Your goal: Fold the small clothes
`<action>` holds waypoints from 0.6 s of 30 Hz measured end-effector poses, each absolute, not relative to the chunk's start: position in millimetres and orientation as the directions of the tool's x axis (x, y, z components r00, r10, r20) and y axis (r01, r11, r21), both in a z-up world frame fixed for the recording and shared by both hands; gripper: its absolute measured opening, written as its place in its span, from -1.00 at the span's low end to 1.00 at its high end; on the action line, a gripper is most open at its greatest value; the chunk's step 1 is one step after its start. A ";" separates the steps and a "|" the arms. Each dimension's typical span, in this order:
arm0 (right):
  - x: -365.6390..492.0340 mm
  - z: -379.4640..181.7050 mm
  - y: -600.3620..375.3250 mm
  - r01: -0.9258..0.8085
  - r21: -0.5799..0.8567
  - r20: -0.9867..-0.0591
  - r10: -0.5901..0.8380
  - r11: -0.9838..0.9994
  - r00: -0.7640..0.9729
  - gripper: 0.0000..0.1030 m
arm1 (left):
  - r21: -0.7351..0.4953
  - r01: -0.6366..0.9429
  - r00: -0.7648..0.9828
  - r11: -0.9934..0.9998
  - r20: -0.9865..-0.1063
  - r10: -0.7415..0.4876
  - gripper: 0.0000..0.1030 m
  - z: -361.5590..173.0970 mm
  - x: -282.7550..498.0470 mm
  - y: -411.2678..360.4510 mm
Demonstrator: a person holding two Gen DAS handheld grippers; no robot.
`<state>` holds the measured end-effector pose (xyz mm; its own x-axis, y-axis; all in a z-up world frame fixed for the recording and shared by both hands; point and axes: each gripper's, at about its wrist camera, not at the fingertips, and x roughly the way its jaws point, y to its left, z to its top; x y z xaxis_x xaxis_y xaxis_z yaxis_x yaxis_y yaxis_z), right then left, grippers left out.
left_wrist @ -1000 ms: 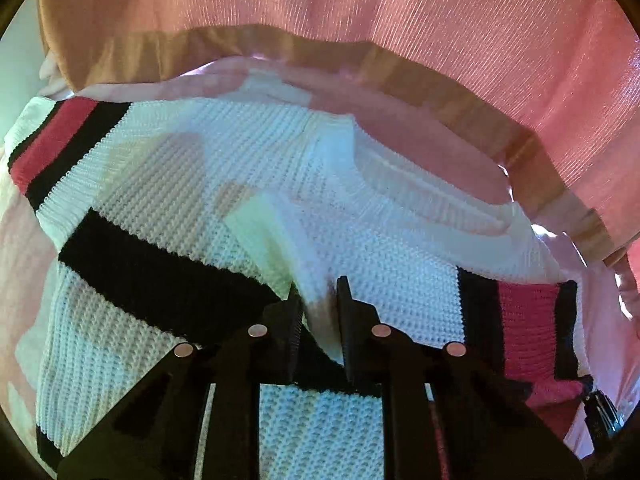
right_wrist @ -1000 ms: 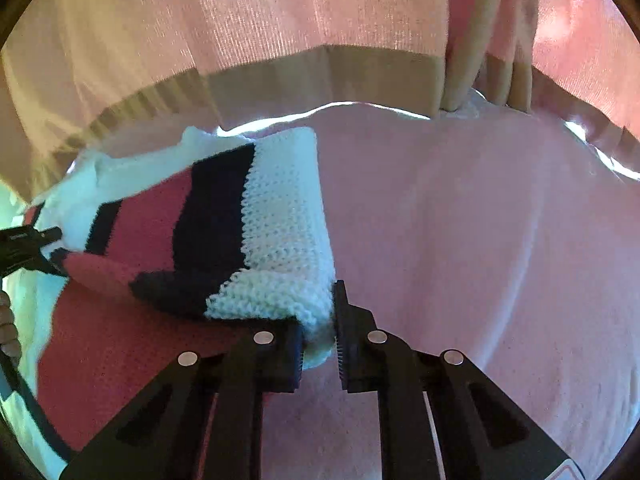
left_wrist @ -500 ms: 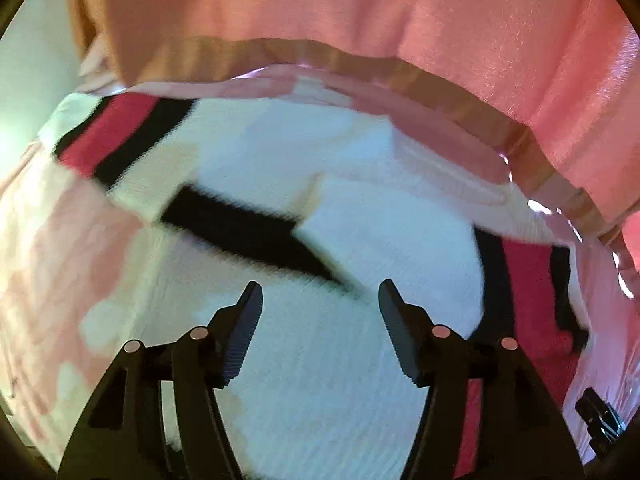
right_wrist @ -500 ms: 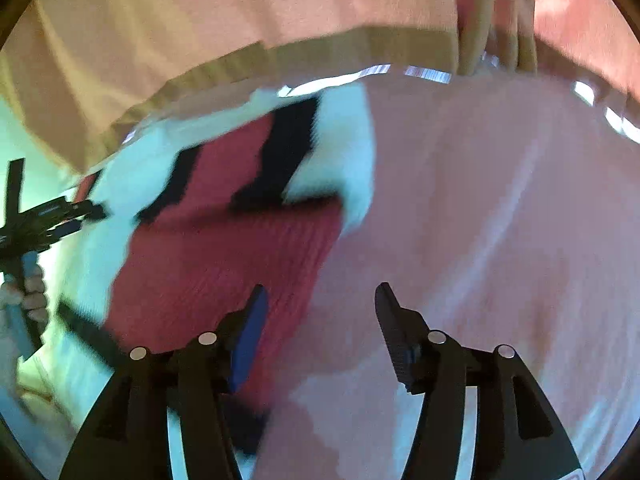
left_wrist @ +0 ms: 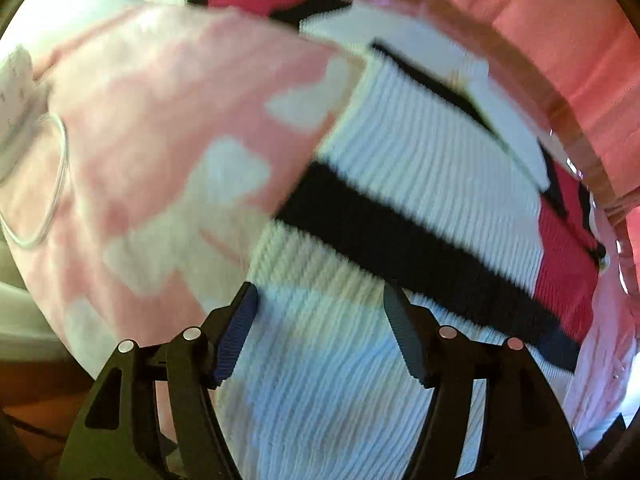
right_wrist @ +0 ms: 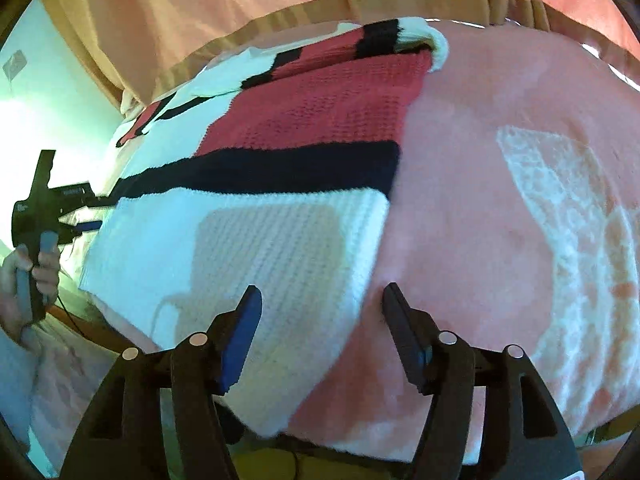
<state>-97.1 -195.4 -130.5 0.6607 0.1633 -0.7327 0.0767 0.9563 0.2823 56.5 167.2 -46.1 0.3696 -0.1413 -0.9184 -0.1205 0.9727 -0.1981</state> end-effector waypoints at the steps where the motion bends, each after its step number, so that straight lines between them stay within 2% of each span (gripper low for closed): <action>1: -90.9 -132.3 -191.0 0.085 0.275 -0.748 0.157 0.958 0.645 -0.75 | -0.163 -0.102 0.371 0.981 -0.922 -0.114 0.08 -44.6 56.8 162.2; 3: -89.4 -128.7 -188.9 0.073 0.287 -0.748 0.176 0.955 0.640 -0.77 | -0.088 -0.079 0.370 0.993 -0.928 -0.053 -0.46 -44.5 52.7 155.4; 4: -96.3 -124.8 -189.1 0.070 0.285 -0.744 0.175 0.956 0.645 -0.78 | -0.076 -0.074 0.369 0.994 -0.928 -0.044 -0.79 -43.5 49.4 154.3; 5: -103.0 -118.3 -191.7 0.070 0.279 -0.738 0.167 0.958 0.654 -0.79 | -0.094 -0.067 0.365 0.993 -0.929 -0.063 -0.92 -40.9 44.7 154.4; 8: -138.3 -93.2 -212.2 0.101 0.262 -0.741 0.133 0.960 0.658 -0.80 | -0.148 -0.003 0.345 0.989 -0.928 -0.138 -0.93 -23.7 6.3 149.8; 10: -163.1 -86.0 -225.9 0.144 0.201 -0.774 0.067 0.969 0.630 -0.80 | -0.152 0.050 0.326 0.987 -0.932 -0.160 -0.93 -19.3 -15.7 140.6; 14: -166.7 -110.3 -236.8 0.191 0.143 -0.867 0.030 0.971 0.497 -0.75 | -0.115 0.102 0.273 0.988 -0.952 -0.139 -0.91 -26.1 -38.5 110.6; 16: -159.8 -99.2 -240.9 0.210 0.109 -0.864 -0.012 0.972 0.503 -0.74 | -0.089 0.089 0.326 0.992 -0.939 -0.114 -0.84 -10.7 -35.0 101.6; 17: -155.8 -87.4 -244.3 0.205 0.098 -0.847 -0.027 0.974 0.531 -0.61 | -0.117 0.089 0.352 0.989 -0.925 -0.141 -0.84 2.4 -29.6 98.0; 18: -147.2 -69.1 -252.2 0.212 0.087 -0.819 -0.052 0.973 0.572 -0.28 | -0.148 0.097 0.377 0.984 -0.910 -0.174 -0.83 17.4 -20.8 92.4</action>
<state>-147.2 -252.2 -69.1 0.5716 -0.0516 -0.8189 0.2120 0.9734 0.0867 -20.8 92.4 17.4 0.3769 -0.1744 -0.9097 0.0974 0.9841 -0.1483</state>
